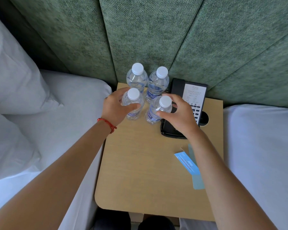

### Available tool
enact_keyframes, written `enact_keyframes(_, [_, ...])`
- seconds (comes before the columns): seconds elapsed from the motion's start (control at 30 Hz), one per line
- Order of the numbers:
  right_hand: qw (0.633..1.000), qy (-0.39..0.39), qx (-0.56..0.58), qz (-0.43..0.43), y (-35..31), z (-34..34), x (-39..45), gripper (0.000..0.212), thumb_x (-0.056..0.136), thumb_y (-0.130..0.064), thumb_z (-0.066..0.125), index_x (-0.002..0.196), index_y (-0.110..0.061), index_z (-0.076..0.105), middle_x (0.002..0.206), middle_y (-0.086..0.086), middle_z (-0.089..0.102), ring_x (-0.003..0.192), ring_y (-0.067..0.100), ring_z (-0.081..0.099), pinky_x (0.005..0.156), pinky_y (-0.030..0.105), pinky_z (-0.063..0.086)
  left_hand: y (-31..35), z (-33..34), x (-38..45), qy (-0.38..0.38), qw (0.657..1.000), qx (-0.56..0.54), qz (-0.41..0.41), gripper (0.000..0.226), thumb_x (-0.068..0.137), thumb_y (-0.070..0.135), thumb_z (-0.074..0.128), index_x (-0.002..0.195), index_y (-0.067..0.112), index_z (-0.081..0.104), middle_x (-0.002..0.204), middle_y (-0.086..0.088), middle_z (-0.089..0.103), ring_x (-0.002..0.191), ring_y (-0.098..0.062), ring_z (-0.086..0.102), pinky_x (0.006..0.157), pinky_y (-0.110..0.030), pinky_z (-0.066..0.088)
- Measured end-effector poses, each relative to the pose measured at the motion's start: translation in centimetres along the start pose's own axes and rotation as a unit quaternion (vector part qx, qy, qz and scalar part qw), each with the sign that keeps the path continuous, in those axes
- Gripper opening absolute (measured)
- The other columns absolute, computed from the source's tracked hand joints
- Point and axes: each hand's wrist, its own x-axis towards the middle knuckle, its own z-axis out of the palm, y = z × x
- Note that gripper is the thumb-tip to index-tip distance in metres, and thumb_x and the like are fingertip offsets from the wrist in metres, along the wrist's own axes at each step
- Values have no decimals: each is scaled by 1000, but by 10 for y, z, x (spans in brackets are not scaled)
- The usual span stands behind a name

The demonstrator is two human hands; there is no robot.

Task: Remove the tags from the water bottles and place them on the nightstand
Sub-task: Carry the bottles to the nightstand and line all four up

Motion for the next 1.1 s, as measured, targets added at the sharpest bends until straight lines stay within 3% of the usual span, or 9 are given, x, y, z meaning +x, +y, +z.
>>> enact_keyframes(0.13, [1000, 18, -9, -3, -2, 6, -6, 62, 68, -22, 80, 125, -19, 53, 120, -8, 55, 108, 3, 50, 94, 16, 39, 0, 1, 0, -2, 1000, -1, -1, 55, 67, 19, 80, 117, 16, 59, 113, -2, 65, 105, -15, 59, 91, -24, 44])
enact_keyframes(0.3, [991, 113, -64, 3, -4, 22, -11, 63, 63, -33, 83, 115, -12, 54, 114, 3, 53, 101, 16, 55, 81, 24, 44, 2, 1, 0, 5, 1000, 5, -6, 59, 65, 21, 81, 119, 15, 58, 116, -3, 64, 107, -15, 58, 93, -26, 44])
enact_keyframes(0.43, [997, 59, -41, -7, -5, 16, -7, 56, 67, -22, 80, 117, -10, 56, 116, 7, 56, 106, 21, 56, 91, 39, 48, 1, 1, 0, 5, 1000, 25, 4, 56, 67, 22, 80, 118, 15, 59, 114, -4, 65, 105, -15, 58, 91, -25, 44])
enact_keyframes(0.6, [1000, -12, -3, -6, -6, 9, -2, 59, 70, -11, 77, 125, -16, 55, 121, -6, 55, 115, 13, 52, 104, 39, 41, 1, 1, -1, 7, 1000, 27, 7, 54, 66, 22, 80, 116, 18, 60, 107, 2, 65, 99, -13, 59, 85, -19, 42])
enact_keyframes(0.7, [1000, 15, 10, 5, -4, 14, -6, 66, 70, -20, 79, 129, -19, 50, 130, -2, 54, 118, 13, 52, 103, 36, 42, 1, 1, 0, 2, 1000, 28, 6, 55, 66, 23, 81, 117, 18, 60, 108, 1, 66, 99, -12, 59, 82, -16, 41])
enact_keyframes(0.8, [997, 63, -22, 25, -1, 20, -8, 71, 65, -35, 81, 127, -15, 51, 126, 4, 56, 111, 17, 56, 95, 38, 48, 0, -1, -1, -1, 1000, 20, 5, 60, 64, 23, 82, 119, 18, 58, 107, 5, 65, 99, -10, 59, 79, -4, 40])
enact_keyframes(0.93, [998, 38, -5, 43, 0, 19, -5, 66, 68, -32, 79, 126, -16, 54, 122, 6, 61, 110, 20, 58, 94, 42, 48, -3, 0, -4, -8, 1000, 17, 6, 63, 64, 20, 82, 122, 18, 56, 111, -1, 67, 102, -14, 61, 92, -23, 45])
enact_keyframes(1.1, [999, -3, 16, 36, -1, 14, 3, 63, 71, -21, 77, 129, -18, 53, 123, 3, 63, 111, 17, 58, 98, 41, 47, -4, 0, -2, -25, 1000, 13, 10, 64, 68, 18, 80, 126, 18, 54, 114, -3, 66, 105, -15, 60, 95, -25, 45])
